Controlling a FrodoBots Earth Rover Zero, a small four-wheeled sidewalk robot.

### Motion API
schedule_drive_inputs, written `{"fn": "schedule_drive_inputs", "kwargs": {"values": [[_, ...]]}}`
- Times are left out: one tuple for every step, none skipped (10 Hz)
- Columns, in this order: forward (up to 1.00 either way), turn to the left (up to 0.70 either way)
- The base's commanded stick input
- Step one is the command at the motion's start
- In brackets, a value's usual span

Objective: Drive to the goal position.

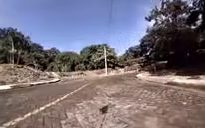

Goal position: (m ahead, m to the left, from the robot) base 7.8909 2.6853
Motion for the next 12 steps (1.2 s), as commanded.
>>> {"fn": "schedule_drive_inputs", "kwargs": {"values": [[1.00, 0.00], [1.00, 0.00], [1.00, 0.00], [1.00, 0.00], [1.00, 0.00], [1.00, 0.00], [1.00, 0.00], [1.00, 0.00], [1.00, 0.00], [1.00, 0.00], [1.00, 0.00], [1.00, 0.00]]}}
